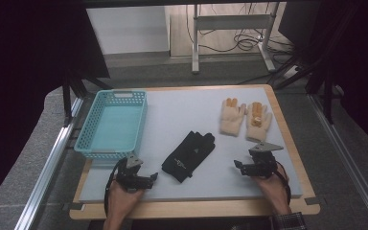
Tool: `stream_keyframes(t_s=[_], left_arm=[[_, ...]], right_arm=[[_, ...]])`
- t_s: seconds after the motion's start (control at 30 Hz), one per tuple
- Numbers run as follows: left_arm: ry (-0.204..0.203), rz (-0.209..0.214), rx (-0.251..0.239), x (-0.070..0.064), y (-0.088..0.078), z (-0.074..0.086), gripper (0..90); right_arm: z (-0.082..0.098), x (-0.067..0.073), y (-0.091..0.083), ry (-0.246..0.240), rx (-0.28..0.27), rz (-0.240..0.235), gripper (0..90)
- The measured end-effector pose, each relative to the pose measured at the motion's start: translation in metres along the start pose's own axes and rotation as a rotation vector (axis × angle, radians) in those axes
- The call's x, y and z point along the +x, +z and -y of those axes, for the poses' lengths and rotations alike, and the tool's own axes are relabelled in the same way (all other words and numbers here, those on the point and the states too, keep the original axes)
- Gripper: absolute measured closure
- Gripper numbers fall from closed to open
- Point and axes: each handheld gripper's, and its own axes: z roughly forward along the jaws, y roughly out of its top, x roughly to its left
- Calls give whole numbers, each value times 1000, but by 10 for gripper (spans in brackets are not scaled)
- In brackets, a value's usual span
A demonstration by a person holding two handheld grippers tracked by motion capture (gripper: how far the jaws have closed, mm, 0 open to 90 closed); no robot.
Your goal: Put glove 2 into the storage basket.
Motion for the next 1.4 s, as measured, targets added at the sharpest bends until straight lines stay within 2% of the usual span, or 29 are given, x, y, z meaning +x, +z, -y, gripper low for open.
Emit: stream_keyframes(t_s=[0.17, 0.67, 0.83, 1.03, 1.4], left_arm=[[1, 3, 2, 0, 0, 0, 44], [10, 15, 6, 1, -1, -1, 45], [0, 57, -13, -3, -6, -5, 39], [20, 101, -25, -11, -9, -15, 28], [50, 150, -32, -27, -6, -42, 25]], right_arm=[[6, -2, 6, -17, 41, 27, 149], [7, -1, 7, -20, 37, 27, 142], [7, -1, 7, -22, 38, 27, 142], [7, -1, 7, -21, 37, 27, 141], [7, -1, 7, -21, 36, 26, 142]])
